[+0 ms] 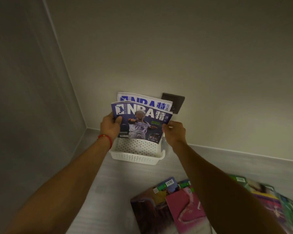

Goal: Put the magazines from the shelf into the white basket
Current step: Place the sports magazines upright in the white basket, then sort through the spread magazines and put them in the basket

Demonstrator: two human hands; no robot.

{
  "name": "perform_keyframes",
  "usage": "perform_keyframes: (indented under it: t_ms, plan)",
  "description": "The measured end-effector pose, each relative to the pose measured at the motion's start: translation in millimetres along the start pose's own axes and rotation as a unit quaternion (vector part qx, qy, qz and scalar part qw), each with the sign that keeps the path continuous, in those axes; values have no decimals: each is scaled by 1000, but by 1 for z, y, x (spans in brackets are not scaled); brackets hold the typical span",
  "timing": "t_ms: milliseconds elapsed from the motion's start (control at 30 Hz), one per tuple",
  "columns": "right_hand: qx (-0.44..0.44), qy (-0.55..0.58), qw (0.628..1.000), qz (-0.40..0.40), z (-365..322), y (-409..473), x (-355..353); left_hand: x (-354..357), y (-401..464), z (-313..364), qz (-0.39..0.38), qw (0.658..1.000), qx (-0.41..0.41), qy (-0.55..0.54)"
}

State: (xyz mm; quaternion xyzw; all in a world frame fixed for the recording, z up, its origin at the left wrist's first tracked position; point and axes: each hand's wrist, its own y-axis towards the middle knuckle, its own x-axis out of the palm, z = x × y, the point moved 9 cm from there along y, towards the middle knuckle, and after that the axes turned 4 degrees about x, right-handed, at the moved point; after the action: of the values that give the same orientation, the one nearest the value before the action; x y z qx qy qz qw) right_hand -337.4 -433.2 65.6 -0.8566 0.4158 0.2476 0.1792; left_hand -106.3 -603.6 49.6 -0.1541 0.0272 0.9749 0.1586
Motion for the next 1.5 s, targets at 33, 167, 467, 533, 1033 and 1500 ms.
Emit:
perform_keyframes:
  t_ms: [33, 167, 467, 533, 1033, 1500]
  plan:
    - [16, 9, 1000, -12, 5, 0, 5, 3, -1, -1, 2, 1000, -1, 9]
    - [71, 134, 986, -73, 9, -6, 25, 12, 0, -5, 5, 1000, -15, 14]
    - [55, 138, 977, -153, 41, -42, -4, 22, 7, -7, -60, 987, -73, -131]
    - [45, 93, 983, -154, 74, -60, -22, 15, 6, -7, -11, 993, -90, -72]
    - [231, -262, 937, 4, 389, -197, -282, 300, -366, -11, -342, 860, 197, 323]
    - [100, -53, 993, -32, 352, -193, -264, 320, -395, -6, -406, 812, 137, 397]
